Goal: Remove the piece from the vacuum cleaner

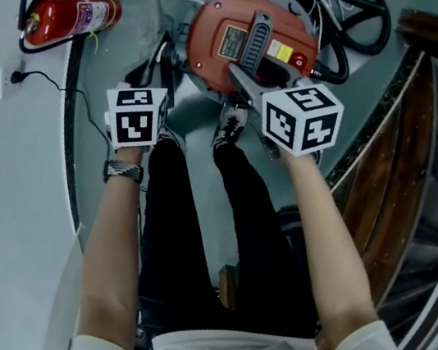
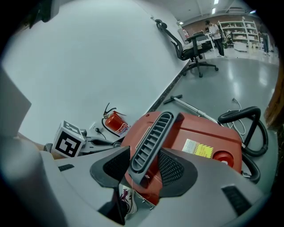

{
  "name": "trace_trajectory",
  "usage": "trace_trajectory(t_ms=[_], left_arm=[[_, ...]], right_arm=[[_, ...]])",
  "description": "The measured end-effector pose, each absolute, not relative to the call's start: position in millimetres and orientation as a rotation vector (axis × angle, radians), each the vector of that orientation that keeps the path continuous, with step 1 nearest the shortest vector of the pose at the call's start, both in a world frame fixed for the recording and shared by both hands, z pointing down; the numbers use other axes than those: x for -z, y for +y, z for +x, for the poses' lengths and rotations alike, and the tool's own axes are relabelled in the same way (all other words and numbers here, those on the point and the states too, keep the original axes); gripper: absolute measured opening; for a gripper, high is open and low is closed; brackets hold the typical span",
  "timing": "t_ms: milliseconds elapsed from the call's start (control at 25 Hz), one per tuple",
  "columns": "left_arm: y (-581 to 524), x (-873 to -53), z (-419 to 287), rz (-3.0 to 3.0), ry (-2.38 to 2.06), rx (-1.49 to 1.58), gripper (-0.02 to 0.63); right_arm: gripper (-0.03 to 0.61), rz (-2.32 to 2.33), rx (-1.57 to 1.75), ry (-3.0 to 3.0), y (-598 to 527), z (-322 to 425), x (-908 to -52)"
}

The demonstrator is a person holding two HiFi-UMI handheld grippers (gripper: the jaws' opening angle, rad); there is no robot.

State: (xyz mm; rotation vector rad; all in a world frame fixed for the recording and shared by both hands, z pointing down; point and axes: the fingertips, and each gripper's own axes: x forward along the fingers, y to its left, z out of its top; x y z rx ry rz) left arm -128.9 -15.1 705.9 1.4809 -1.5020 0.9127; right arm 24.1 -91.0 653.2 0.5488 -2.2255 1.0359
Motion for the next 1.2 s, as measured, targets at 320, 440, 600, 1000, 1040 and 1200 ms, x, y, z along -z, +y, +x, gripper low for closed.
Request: trace_trajectory(t_ms=[320, 440, 600, 1000, 1040, 1200], left_arm=[[-14.1, -705.2, -130.0, 1.484, -1.524, -0.918, 0.032], [-13.6, -705.6, -130.5, 1.488, -1.529, -0.925, 0.032], [-13.7, -706.4, -131.9, 1.495, -1.526, -0.921, 0.032], [-12.6, -705.8, -137.5, 1.502, -1.499, -0.850, 0.032], [-12.1, -706.0, -137.8, 1.504, -1.494, -0.849, 0.032], [-11.4, -707.8, -139.4, 1.503, -1.489, -0.821, 0.032]], right_arm=[[0.190, 0.552, -1.031, -2.237, -91.1, 23.4, -652.3], [0.192, 0.535, -1.020, -2.237, -91.2, 22.8, -652.6], [0.193, 0.534, -1.015, -2.231, -91.3, 22.9, -653.3], [0.201, 0.607, -0.967, -2.255, -94.1, 25.6, -650.8], [0.201, 0.608, -0.967, -2.252, -93.6, 25.8, -651.0], [0.203, 0.615, -0.965, -2.253, -93.0, 26.0, -651.3]])
